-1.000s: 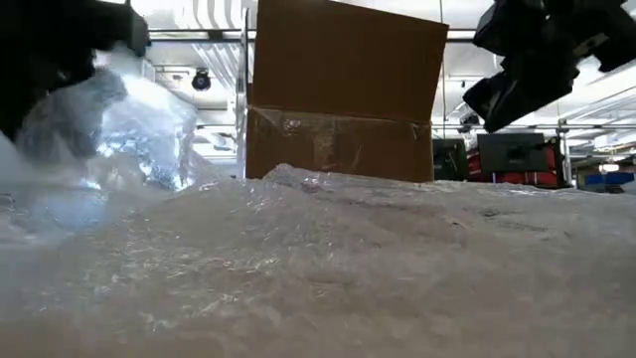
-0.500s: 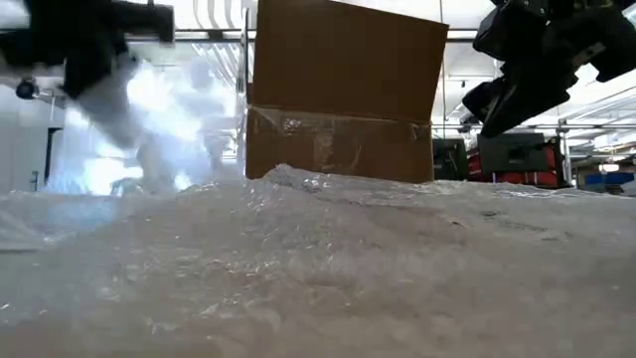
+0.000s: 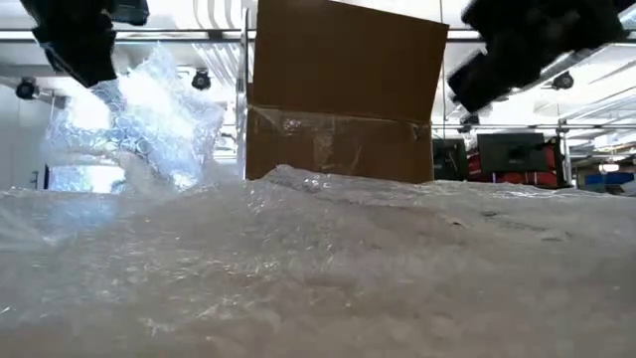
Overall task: Wrap mug
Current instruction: Prepare the left bubble wrap
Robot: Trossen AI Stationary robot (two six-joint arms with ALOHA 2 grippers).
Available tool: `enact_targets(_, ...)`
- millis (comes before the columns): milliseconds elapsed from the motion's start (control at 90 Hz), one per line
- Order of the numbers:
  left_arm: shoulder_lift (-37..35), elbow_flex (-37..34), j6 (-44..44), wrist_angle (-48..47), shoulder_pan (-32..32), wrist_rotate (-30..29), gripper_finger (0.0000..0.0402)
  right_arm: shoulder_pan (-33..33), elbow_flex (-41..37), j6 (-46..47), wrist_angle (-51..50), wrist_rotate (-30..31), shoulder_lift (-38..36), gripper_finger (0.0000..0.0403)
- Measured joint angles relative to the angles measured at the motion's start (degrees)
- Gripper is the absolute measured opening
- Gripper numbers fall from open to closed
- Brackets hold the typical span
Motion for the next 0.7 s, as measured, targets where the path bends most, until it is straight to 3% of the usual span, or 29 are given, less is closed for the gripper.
enact_targets(144, -1.6, -7.3, 6.5, 17.0, 0.4, -3.7, 0.0001, 0.7, -0.1, 1.3, 18.8, 2.2, 12.6, 0.0002)
enact_targets(300, -1.6, -11.4, 8.2, 22.9, 1.4, -5.6, 0.0001, 1.0, 4.2, -0.4, 36.3, 11.8, 27.0, 0.0002)
enact_targets(467, -1.6, -11.8, 8.0, 23.1, 1.4, -8.4, 0.0001, -0.4, 12.6, -5.1, 37.8, 25.0, 38.8, 0.0002)
enact_targets(700, -1.6, -11.8, 9.1, 24.0, 1.4, -10.4, 0.0001, -1.5, 24.4, -8.2, 37.9, 28.4, 49.3, 0.0002)
